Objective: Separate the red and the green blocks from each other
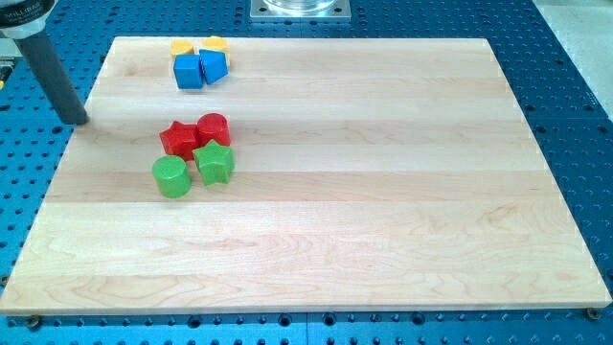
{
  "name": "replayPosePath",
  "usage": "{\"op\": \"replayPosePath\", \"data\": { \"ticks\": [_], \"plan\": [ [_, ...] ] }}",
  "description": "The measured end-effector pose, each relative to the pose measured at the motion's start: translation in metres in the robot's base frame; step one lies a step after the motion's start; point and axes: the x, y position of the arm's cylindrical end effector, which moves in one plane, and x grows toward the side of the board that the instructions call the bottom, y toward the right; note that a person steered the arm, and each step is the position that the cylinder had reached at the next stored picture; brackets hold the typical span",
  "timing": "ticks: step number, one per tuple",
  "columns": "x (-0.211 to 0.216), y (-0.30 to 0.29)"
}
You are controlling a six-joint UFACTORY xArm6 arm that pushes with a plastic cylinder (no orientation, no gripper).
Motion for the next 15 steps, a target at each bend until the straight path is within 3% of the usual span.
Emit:
{"op": "replayPosePath", "data": {
  "ticks": [2, 4, 5, 6, 8, 10, 12, 15],
  "plan": [
    [0.009, 0.029],
    [0.099, 0.078],
    [0.105, 0.113],
    [0.095, 0.156],
    [0.086, 0.158],
    [0.083, 0.121],
    [0.054, 0.152],
    [0.054, 0.157]
  ]
}}
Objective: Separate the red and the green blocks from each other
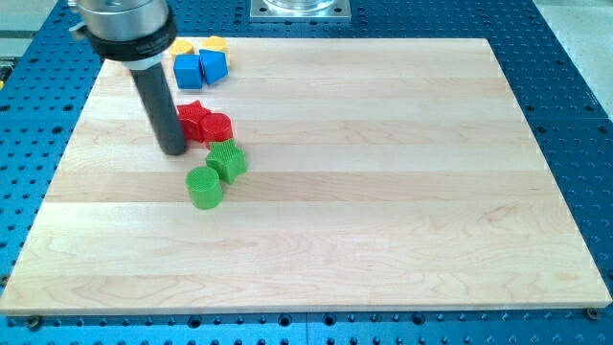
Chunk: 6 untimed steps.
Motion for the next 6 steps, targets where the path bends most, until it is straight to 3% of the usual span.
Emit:
{"op": "replayPosePath", "data": {
  "ticks": [1, 3, 5, 6],
  "plan": [
    [0.0, 0.037],
    [0.012, 0.04],
    [0.026, -0.084],
    [0.047, -0.112]
  ]
}}
